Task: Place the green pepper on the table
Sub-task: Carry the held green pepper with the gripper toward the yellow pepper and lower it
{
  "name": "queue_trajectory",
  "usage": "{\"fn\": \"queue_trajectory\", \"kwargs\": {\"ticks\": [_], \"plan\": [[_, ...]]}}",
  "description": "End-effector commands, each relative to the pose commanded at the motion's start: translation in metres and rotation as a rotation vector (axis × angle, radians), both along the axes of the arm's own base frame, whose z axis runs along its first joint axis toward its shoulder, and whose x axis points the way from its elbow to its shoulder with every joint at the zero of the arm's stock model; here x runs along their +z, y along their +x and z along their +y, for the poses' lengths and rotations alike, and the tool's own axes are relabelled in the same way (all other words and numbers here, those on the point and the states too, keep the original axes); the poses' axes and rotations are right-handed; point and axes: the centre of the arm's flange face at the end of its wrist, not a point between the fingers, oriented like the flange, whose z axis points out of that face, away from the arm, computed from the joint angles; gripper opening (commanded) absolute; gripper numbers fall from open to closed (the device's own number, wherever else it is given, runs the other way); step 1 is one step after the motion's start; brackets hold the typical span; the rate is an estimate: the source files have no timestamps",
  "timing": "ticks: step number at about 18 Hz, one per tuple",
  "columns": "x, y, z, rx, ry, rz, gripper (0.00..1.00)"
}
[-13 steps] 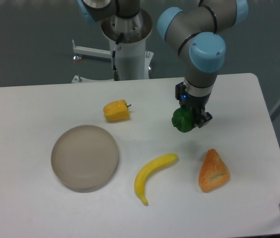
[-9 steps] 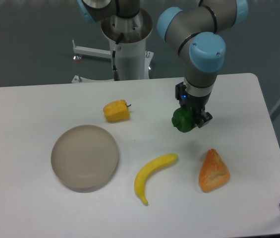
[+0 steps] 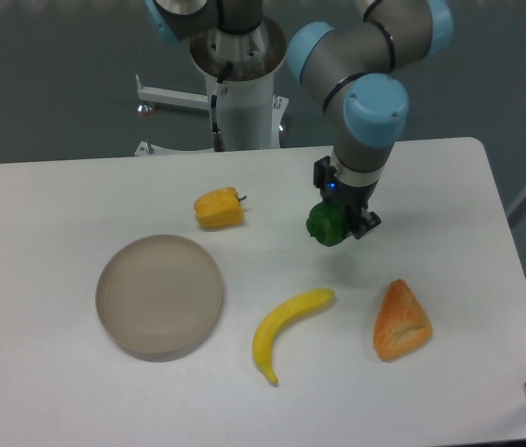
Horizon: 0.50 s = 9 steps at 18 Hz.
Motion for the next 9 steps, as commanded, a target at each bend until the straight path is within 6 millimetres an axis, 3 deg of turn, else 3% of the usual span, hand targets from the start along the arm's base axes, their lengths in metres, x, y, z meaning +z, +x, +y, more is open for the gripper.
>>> {"fn": "queue_trajectory", "kwargs": {"ticks": [4, 9], "plan": [[-0.035, 0.022, 0.001, 0.038, -0.014, -0.004, 0.16], [-0.056, 0.036, 0.011, 0.017, 0.003, 0.013, 0.27]]}}
